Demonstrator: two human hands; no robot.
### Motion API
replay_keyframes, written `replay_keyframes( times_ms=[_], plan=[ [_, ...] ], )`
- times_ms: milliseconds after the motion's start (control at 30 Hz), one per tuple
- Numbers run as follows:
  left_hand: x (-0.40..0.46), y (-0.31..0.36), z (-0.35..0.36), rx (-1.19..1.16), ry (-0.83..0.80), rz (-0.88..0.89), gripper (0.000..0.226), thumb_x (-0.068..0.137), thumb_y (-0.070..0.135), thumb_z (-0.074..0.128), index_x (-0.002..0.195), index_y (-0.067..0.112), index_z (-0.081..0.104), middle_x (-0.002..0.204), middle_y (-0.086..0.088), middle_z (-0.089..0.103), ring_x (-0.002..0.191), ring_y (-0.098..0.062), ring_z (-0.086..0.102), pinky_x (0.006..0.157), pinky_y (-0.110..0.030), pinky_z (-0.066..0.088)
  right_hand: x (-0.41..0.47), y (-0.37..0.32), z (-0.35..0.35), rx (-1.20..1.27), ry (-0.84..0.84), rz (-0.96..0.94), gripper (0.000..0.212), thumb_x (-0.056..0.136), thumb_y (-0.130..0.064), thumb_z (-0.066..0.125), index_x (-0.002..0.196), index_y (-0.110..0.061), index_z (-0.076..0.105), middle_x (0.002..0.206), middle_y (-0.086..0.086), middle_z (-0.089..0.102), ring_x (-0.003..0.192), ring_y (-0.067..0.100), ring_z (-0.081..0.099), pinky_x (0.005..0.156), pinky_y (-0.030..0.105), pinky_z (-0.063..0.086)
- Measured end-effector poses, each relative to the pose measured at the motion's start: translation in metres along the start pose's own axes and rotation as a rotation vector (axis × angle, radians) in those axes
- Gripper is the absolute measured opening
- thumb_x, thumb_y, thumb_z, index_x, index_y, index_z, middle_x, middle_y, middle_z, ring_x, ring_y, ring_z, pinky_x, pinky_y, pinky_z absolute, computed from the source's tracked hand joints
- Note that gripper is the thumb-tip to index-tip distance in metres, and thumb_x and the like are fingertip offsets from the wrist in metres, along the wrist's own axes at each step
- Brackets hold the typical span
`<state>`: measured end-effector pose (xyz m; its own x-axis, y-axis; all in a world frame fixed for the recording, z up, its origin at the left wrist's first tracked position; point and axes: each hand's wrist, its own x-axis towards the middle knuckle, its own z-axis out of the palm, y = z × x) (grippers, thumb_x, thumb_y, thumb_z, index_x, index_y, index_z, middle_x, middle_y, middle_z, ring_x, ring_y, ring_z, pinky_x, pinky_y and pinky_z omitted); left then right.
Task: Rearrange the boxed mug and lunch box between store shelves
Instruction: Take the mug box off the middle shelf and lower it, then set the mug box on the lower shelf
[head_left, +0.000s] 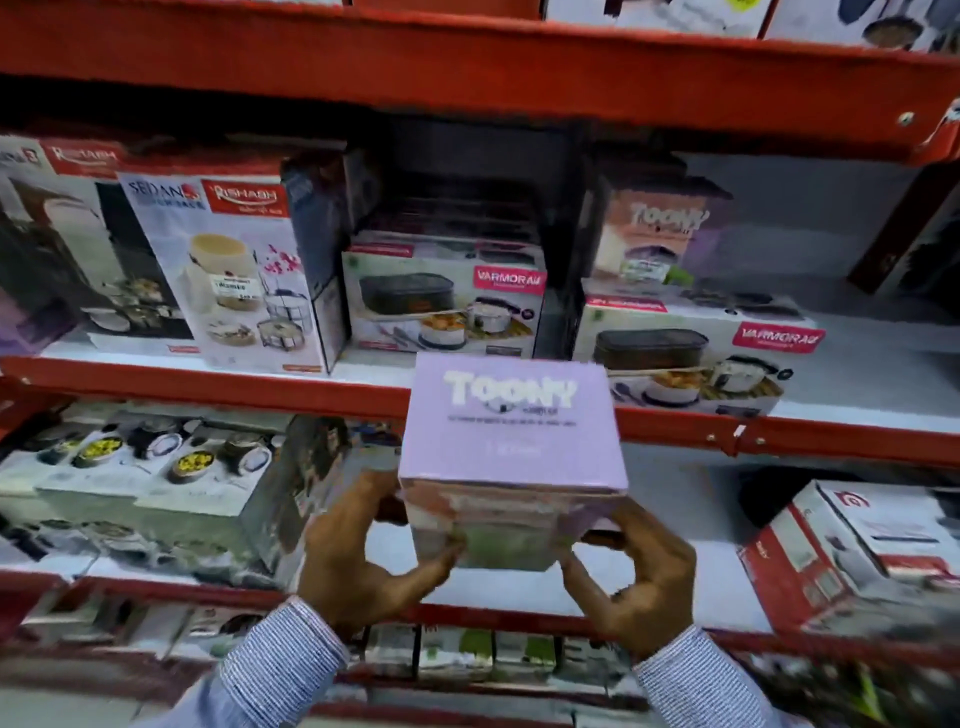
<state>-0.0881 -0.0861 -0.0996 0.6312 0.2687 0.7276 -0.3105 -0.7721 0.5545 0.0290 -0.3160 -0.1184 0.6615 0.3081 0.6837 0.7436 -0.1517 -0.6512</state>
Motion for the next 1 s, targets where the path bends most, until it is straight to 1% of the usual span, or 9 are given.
replay_keyframes(
  times_ms=[133, 267, 333, 467, 567, 633, 800, 900, 1000],
  plan=[
    [-0.045, -0.038, 0.033, 0.020, -0.181, -0.220, 0.051, 0.073, 0.065, 0.067, 0.102, 0.024, 0.056, 0.076, 0.029, 0.049, 0.077, 0.021, 0.054, 0.067, 0.005, 0.038, -0.037, 0.041, 0.015, 0.067, -0.161, 0.178, 0.045, 0.073, -0.013, 0.078, 0.116, -0.008, 0.067, 0.111, -0.014, 0.071, 0.100, 0.006, 0.070, 0.077, 0.021, 0.061],
    [-0.069, -0.069, 0.073, 0.021, -0.308, -0.479, 0.055, 0.072, 0.047, 0.079, 0.116, 0.042, 0.046, 0.092, 0.024, 0.065, 0.077, 0.002, 0.066, 0.065, -0.009, 0.052, -0.052, 0.079, 0.038, 0.115, -0.272, 0.454, 0.044, 0.081, -0.010, 0.074, 0.120, -0.024, 0.060, 0.110, -0.004, 0.073, 0.103, 0.005, 0.069, 0.086, 0.030, 0.061],
    [-0.072, -0.083, 0.092, 0.013, -0.352, -0.567, 0.057, 0.075, 0.043, 0.077, 0.123, 0.037, 0.045, 0.101, 0.012, 0.071, 0.080, -0.006, 0.070, 0.071, -0.022, 0.060, -0.052, 0.093, 0.050, 0.141, -0.297, 0.549, 0.044, 0.084, -0.011, 0.070, 0.119, -0.034, 0.054, 0.113, -0.006, 0.069, 0.107, 0.005, 0.067, 0.086, 0.021, 0.059],
    [-0.079, -0.102, 0.116, 0.040, -0.436, -0.627, 0.049, 0.081, 0.032, 0.073, 0.119, 0.035, 0.041, 0.101, 0.008, 0.071, 0.085, -0.014, 0.073, 0.079, -0.034, 0.062, -0.059, 0.124, 0.068, 0.071, -0.377, 0.671, 0.046, 0.090, -0.012, 0.063, 0.133, -0.016, 0.047, 0.125, 0.001, 0.061, 0.120, 0.022, 0.061, 0.076, 0.001, 0.050],
    [-0.085, -0.107, 0.120, 0.049, -0.477, -0.683, 0.047, 0.083, 0.027, 0.070, 0.121, 0.031, 0.041, 0.108, 0.001, 0.074, 0.094, -0.019, 0.073, 0.085, -0.036, 0.060, -0.068, 0.134, 0.071, 0.033, -0.408, 0.712, 0.050, 0.090, -0.014, 0.064, 0.136, -0.016, 0.044, 0.133, 0.008, 0.059, 0.125, 0.022, 0.058, 0.077, 0.001, 0.049],
    [-0.087, -0.105, 0.118, 0.069, -0.485, -0.688, 0.053, 0.084, 0.024, 0.068, 0.130, 0.026, 0.043, 0.119, -0.001, 0.072, 0.106, -0.023, 0.070, 0.093, -0.033, 0.056, -0.071, 0.133, 0.067, 0.005, -0.450, 0.705, 0.055, 0.088, -0.013, 0.065, 0.136, -0.023, 0.042, 0.134, 0.011, 0.060, 0.127, 0.022, 0.056, 0.088, 0.007, 0.049],
    [-0.081, -0.084, 0.090, 0.145, -0.355, -0.572, 0.066, 0.091, 0.025, 0.053, 0.152, 0.023, 0.026, 0.157, -0.003, 0.039, 0.144, -0.026, 0.040, 0.119, -0.038, 0.030, -0.063, 0.111, 0.037, -0.153, -0.406, 0.597, 0.064, 0.089, -0.017, 0.060, 0.145, -0.031, 0.032, 0.150, 0.003, 0.046, 0.135, 0.021, 0.047, 0.110, 0.028, 0.039],
    [-0.051, -0.059, 0.075, 0.294, -0.196, -0.239, 0.065, 0.090, 0.036, 0.044, 0.151, 0.019, 0.030, 0.161, -0.007, 0.031, 0.151, -0.025, 0.025, 0.119, -0.059, 0.026, -0.037, 0.083, 0.014, -0.406, -0.200, 0.354, 0.061, 0.090, -0.028, 0.054, 0.146, -0.031, 0.031, 0.158, -0.003, 0.034, 0.145, 0.015, 0.030, 0.116, 0.038, 0.034],
    [0.000, -0.018, 0.075, 0.500, -0.196, 0.013, 0.079, 0.087, 0.049, 0.047, 0.153, 0.010, 0.027, 0.164, -0.018, 0.020, 0.154, -0.036, 0.010, 0.122, -0.064, 0.006, 0.005, 0.060, -0.011, -0.687, -0.061, 0.125, 0.067, 0.089, -0.038, 0.051, 0.150, -0.024, 0.028, 0.163, 0.005, 0.018, 0.152, 0.026, 0.008, 0.123, 0.044, 0.010]
  ],
)
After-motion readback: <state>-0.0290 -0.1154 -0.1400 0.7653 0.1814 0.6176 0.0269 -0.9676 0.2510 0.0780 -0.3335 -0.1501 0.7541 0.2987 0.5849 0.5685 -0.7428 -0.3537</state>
